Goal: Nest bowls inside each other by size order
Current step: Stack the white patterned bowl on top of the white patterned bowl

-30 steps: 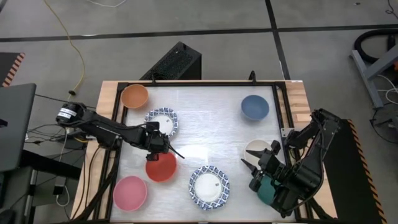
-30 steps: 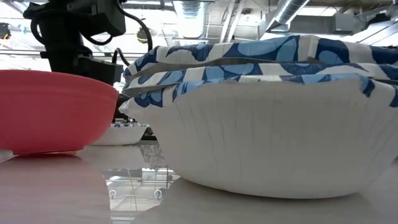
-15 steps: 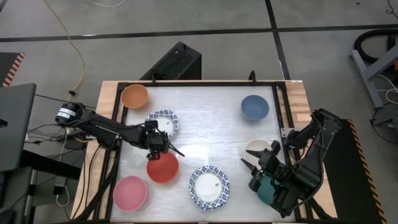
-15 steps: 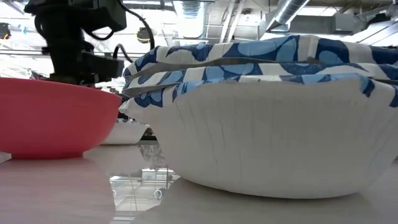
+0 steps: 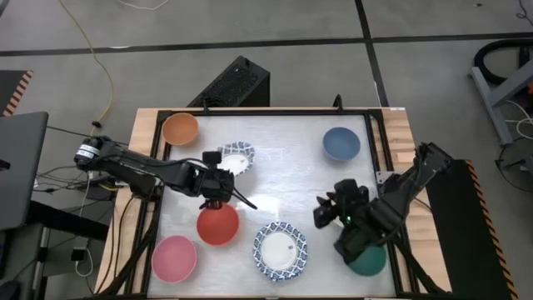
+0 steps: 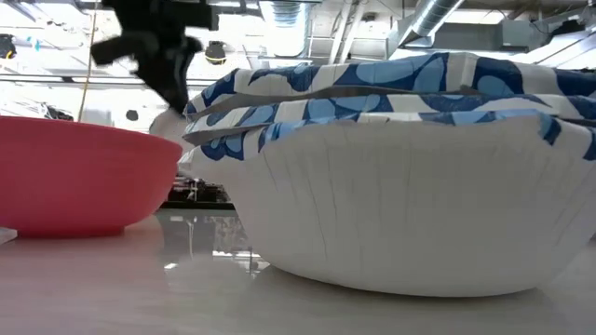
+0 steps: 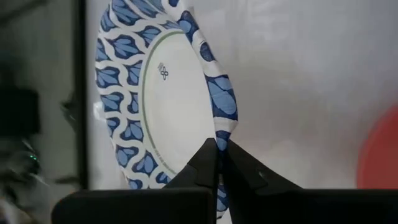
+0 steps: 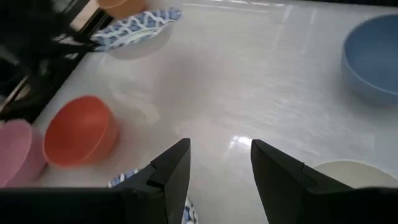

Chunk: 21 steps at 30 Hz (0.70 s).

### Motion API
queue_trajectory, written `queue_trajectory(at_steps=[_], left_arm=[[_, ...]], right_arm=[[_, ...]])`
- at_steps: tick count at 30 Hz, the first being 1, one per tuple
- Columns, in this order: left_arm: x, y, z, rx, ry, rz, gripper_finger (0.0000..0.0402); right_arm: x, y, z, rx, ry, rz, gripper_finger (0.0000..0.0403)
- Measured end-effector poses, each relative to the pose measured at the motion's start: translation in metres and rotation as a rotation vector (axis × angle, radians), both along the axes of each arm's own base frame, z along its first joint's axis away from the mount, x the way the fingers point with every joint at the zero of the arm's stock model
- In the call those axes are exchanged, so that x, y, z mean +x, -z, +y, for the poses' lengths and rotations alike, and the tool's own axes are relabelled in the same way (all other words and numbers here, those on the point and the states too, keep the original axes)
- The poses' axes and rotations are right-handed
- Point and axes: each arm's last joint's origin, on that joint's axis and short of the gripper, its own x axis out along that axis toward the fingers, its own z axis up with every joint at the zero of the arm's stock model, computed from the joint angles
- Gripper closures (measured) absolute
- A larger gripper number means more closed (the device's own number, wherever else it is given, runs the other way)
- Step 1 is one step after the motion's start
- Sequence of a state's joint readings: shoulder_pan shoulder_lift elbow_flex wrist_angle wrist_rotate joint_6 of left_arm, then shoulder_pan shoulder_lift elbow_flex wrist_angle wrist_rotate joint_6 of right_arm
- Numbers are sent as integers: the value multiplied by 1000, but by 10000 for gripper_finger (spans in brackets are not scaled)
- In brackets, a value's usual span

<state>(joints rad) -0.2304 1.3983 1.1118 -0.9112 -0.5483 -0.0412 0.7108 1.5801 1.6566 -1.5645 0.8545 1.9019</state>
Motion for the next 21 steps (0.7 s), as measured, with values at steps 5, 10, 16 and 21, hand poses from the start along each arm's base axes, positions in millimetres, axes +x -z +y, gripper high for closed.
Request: queue_trajectory(at_steps=[5,10,16,21], left_arm=[[3,-36,-21,64,196,-28,401],[-1,-61,-45,159,333,-74,401],[-10,-72,-70,325,505,-53,401],[-15,-72,-83,414,560,-47,401]], right_arm=[[5,-8,-16,50,45,-29,214],[7,-26,-38,107,4,-69,214],[12,-44,-70,223,-66,-80,214],[25,-56,-95,267,-165,-131,214]])
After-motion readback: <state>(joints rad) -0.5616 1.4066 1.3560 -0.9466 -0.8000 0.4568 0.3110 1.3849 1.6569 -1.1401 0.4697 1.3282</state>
